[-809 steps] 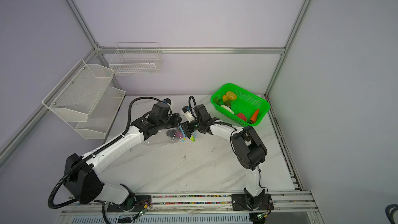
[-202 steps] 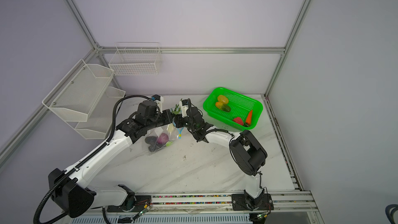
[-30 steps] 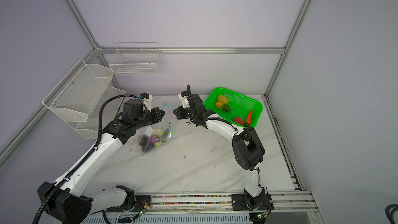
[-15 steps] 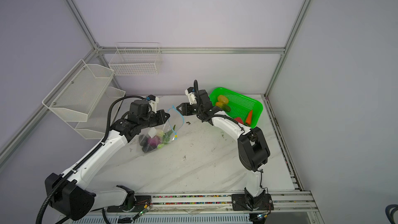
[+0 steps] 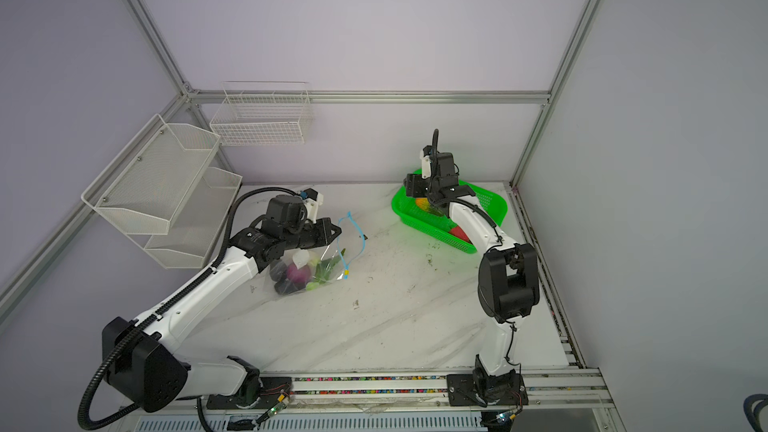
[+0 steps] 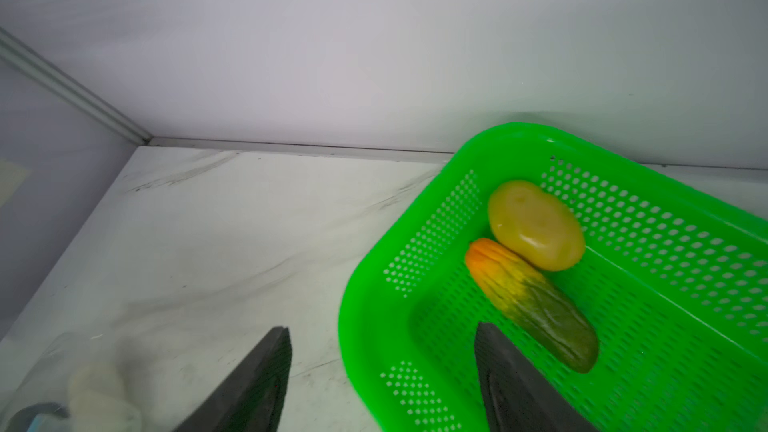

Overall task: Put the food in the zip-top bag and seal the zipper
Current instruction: 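Release the zipper edge with the right gripper and move it over the basket, then lower the right gripper into the green basket and grasp the yellow potato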

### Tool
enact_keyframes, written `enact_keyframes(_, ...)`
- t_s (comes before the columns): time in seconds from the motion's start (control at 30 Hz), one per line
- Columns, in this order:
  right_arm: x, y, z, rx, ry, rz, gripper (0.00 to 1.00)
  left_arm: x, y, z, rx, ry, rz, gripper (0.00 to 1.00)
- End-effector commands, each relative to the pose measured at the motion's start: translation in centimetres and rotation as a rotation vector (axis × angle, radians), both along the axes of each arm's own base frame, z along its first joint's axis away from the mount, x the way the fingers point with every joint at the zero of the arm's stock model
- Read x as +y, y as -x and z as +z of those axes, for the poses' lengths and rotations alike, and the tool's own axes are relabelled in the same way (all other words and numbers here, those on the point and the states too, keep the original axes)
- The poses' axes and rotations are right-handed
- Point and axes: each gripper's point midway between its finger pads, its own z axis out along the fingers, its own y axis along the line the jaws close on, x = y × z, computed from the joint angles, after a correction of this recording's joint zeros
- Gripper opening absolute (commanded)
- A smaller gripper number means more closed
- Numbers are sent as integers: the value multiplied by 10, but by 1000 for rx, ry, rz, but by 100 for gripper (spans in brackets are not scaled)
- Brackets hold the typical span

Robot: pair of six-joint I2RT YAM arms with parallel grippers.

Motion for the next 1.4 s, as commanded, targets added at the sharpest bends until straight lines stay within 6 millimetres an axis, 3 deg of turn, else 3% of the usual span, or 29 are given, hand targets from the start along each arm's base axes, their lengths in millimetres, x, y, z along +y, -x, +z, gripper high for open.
enact_keyframes(0.0,-26,-17,-20,29,72,-47,73,-10,1,11,-46,6,-51,0)
enact_keyframes(0.13,-53,-40,-41,39,143,-97,73,-10,0,12,-58,-11,-40,0)
enact_keyframes(0.23,-61,-53,-58,56,166,-98,72,-9,-3,11,-52,-32,-30,0)
enact_keyframes(0.37,-61,-67,-78,82,193,-76,71,-10,-6,17,-63,-41,-25,0)
enact_keyframes(0.4,-60,-70,-81,87,198,-67,72,-14,-11,5,-38,-56,-29,0)
enact_keyframes(0.87,-61,-107,-121,123,314,-24,73,-23,-24,-2,-5,-109,-56,0)
enact_keyframes(1.37,-55,-122,-162,147,297,-8,82,-26,-30,-7,13,-117,-59,0)
